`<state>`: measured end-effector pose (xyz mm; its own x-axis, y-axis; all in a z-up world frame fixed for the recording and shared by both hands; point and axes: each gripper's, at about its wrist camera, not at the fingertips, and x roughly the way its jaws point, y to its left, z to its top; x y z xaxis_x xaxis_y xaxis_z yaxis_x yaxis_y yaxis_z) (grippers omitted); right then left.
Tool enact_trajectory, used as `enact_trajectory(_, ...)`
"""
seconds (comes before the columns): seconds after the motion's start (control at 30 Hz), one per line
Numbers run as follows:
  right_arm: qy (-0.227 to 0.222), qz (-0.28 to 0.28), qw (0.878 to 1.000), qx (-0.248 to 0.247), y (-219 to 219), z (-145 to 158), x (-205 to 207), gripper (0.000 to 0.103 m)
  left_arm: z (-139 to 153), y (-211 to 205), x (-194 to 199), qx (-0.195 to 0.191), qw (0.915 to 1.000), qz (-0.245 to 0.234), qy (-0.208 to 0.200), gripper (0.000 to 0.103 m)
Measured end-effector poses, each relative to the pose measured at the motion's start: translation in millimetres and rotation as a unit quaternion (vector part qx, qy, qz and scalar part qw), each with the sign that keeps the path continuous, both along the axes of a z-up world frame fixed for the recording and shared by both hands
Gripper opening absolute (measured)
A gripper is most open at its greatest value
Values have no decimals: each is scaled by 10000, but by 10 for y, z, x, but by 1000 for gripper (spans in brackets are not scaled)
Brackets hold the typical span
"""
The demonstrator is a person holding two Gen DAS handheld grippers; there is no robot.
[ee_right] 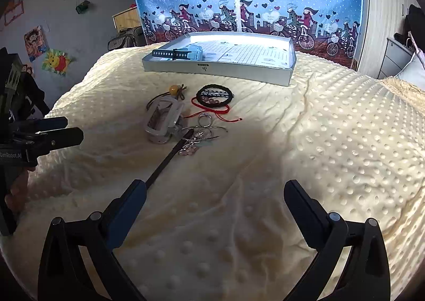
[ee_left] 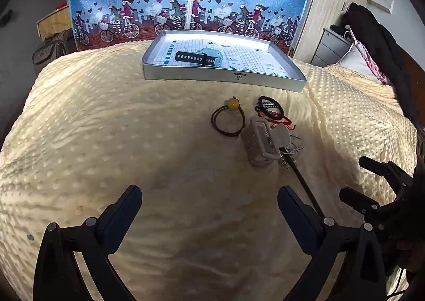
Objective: Organize jewelry
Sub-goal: 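Withdraw both open tools from the tray back toward the remaining jewelry, then grasp the beige claw clip with the left tool while the right tool grasps a silver key ring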
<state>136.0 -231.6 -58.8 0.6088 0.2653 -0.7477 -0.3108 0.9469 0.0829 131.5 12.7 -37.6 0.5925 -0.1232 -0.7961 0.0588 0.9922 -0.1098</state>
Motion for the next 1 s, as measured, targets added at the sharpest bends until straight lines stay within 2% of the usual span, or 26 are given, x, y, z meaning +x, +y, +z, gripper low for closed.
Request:
enact_trajectory(0.1,111,-16,9999,108,-57,-14,101,101,15,-75,96,-11,9999,-138,-30,103)
enact_trajectory(0.2,255,-15,9993,263,-122,-44,213,101,30,-142,174,-285,9990,-340,-56,100)
enact_trajectory(0.27,326,-17,9990,321,-159,-63,281,101,17,-186,230,-423,9983,-403,-35,92)
enact_trajectory(0.33,430,-22,9983,402,-204,-77,364,101,-16,-236,306,-478,9979,-427,61,75)
enact_trajectory(0.4,549,29,9975,441,-231,-78,470,101,-56,-265,380,-515,9977,-402,175,63)
enact_trajectory(0.53,722,143,9961,479,-206,-57,697,101,-135,-238,555,-827,9956,-198,391,57)
enact_trajectory(0.57,752,139,9957,530,-208,-58,743,99,-158,-220,577,-937,9945,-142,453,55)
enact_trajectory(0.63,842,156,9939,688,-182,-70,824,87,-210,-190,656,-1165,9913,-44,619,49)
enact_trajectory(0.7,911,158,9927,778,-139,-97,891,71,-246,-201,724,-1234,9896,-25,740,44)
enact_trajectory(1.0,1320,189,9882,755,135,-379,1166,35,-362,-412,904,-944,9899,-222,1031,23)
